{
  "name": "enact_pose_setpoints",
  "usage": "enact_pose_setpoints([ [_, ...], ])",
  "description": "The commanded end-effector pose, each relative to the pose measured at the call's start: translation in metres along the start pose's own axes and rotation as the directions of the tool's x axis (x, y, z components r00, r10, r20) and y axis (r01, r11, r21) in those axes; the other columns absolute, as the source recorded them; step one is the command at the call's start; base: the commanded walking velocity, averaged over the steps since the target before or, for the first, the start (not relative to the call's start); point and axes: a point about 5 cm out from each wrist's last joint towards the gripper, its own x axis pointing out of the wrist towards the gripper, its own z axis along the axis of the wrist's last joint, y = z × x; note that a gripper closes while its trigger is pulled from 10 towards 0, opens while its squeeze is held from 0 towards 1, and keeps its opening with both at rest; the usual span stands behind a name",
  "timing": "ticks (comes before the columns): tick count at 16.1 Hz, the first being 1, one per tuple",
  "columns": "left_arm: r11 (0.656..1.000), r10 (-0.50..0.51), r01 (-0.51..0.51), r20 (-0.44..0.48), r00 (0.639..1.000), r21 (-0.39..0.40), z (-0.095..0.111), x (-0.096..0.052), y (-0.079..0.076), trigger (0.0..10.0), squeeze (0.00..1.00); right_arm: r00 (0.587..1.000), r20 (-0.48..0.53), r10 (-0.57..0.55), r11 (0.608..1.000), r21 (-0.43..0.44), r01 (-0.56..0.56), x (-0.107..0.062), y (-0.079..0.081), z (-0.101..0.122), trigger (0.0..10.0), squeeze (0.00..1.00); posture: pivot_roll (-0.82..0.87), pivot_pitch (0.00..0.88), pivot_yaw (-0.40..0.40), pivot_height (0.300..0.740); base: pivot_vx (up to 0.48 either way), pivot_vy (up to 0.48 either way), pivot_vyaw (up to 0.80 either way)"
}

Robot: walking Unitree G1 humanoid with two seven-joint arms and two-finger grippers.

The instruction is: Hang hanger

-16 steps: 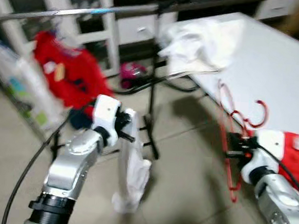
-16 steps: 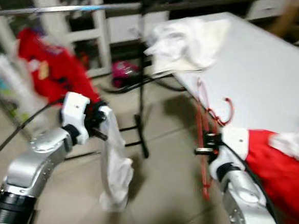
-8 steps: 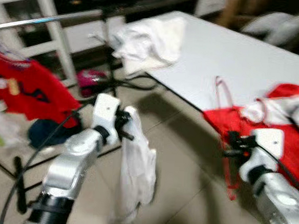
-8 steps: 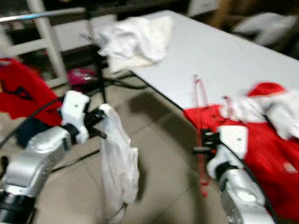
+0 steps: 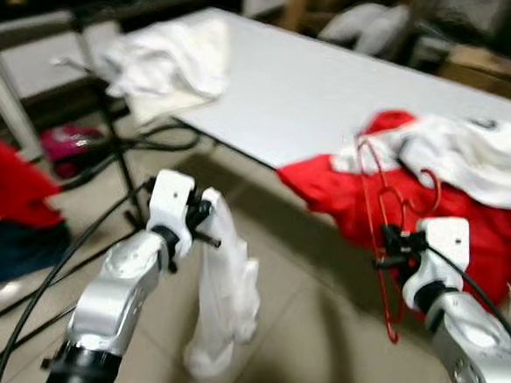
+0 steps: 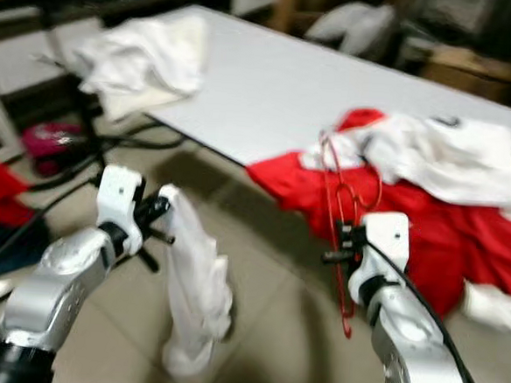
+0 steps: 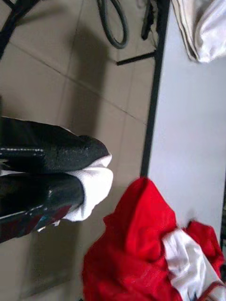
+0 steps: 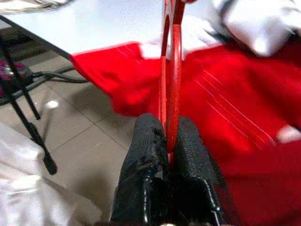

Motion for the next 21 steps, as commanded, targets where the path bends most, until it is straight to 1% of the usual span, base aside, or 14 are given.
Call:
enact_pose_setpoints([
  [1, 1.000, 0.009, -0.010, 0.043, 0.999, 0.012, 0.011, 0.000, 0.000, 10.0, 0.00, 1.000, 0.002, 0.003, 1.000, -0.001, -0.003, 0.003, 0.000, 0.003, 10.0, 0.00, -0.07, 0.000, 0.004, 0.740, 0.000, 0.259, -0.77],
  [5, 1.000, 0.007, -0.008, 0.041, 0.999, 0.021, 0.013, 0.002, 0.003, 10.0, 0.00, 1.000, 0.004, -0.001, 1.000, 0.007, 0.001, 0.003, 0.002, 0.003, 10.0, 0.00, -0.08, 0.000, 0.030, 0.740, 0.000, 0.418, -0.77],
  [7, 1.000, -0.007, 0.006, 0.043, 0.999, 0.027, 0.017, 0.007, 0.003, 10.0, 0.00, 1.000, 0.004, -0.026, 1.000, 0.016, 0.026, 0.000, 0.000, 0.001, 10.0, 0.00, -0.09, 0.000, 0.053, 0.740, 0.000, 0.435, -0.77],
  [11, 0.999, -0.021, 0.020, 0.041, 0.999, 0.034, 0.018, 0.011, 0.002, 10.0, 0.00, 0.999, 0.005, -0.039, 0.999, 0.021, 0.039, -0.001, 0.000, 0.001, 10.0, 0.00, -0.10, 0.000, 0.064, 0.740, 0.000, 0.431, -0.77],
  [14, 0.998, -0.022, 0.019, 0.050, 0.998, 0.056, 0.021, 0.012, 0.003, 10.0, 0.00, 0.999, 0.008, -0.037, 0.999, 0.022, 0.036, -0.001, 0.001, 0.002, 10.0, 0.00, -0.09, 0.000, 0.061, 0.740, 0.000, 0.090, -0.77],
  [15, 0.998, -0.016, 0.013, 0.051, 0.999, 0.055, 0.022, 0.012, 0.003, 10.0, 0.00, 1.000, 0.016, -0.024, 1.000, 0.012, 0.024, 0.000, 0.002, 0.003, 10.0, 0.00, -0.09, 0.000, 0.057, 0.740, 0.000, -0.480, -0.77],
  [16, 0.999, -0.014, 0.011, 0.052, 0.999, 0.053, 0.022, 0.013, 0.003, 10.0, 0.00, 1.000, 0.029, -0.003, 1.000, -0.006, 0.003, 0.001, 0.003, 0.006, 10.0, 0.00, -0.09, 0.000, 0.055, 0.740, 0.000, -0.480, -0.77],
  [17, 1.000, -0.007, 0.005, 0.064, 0.998, 0.025, 0.024, 0.013, 0.003, 10.0, 0.00, 0.999, 0.045, 0.020, 1.000, -0.019, -0.020, 0.002, 0.003, 0.009, 10.0, 0.00, -0.09, 0.000, 0.053, 0.740, 0.000, 0.000, -0.77],
  [18, 0.999, -0.007, 0.004, 0.068, 0.998, 0.035, 0.029, 0.015, 0.005, 10.0, 0.00, 0.992, 0.083, 0.093, 0.995, -0.054, -0.089, 0.001, 0.003, 0.018, 10.0, 0.00, -0.08, 0.000, 0.051, 0.740, 0.000, 0.000, 0.00],
  [19, 0.999, -0.012, 0.009, 0.094, 0.996, 0.037, 0.035, 0.016, 0.006, 10.0, 0.00, 0.982, 0.099, 0.158, 0.986, -0.070, -0.152, -0.002, 0.002, 0.023, 10.0, 0.00, -0.08, 0.000, 0.051, 0.740, 0.000, 0.000, 0.00],
  [20, 0.999, -0.036, 0.033, 0.114, 0.993, 0.036, 0.043, 0.019, 0.008, 9.6, 0.00, 0.962, 0.108, 0.251, 0.964, -0.113, -0.239, -0.006, -0.002, 0.031, 10.0, 0.00, -0.08, 0.000, 0.050, 0.740, 0.000, 0.000, 0.00],
  [21, 0.998, -0.056, 0.050, 0.127, 0.990, 0.049, 0.054, 0.025, 0.012, 0.0, 0.00, 0.929, 0.084, 0.359, 0.922, -0.188, -0.339, -0.016, -0.012, 0.039, 10.0, 0.00, -0.08, 0.000, 0.054, 0.740, 0.000, 0.000, 0.00],
])
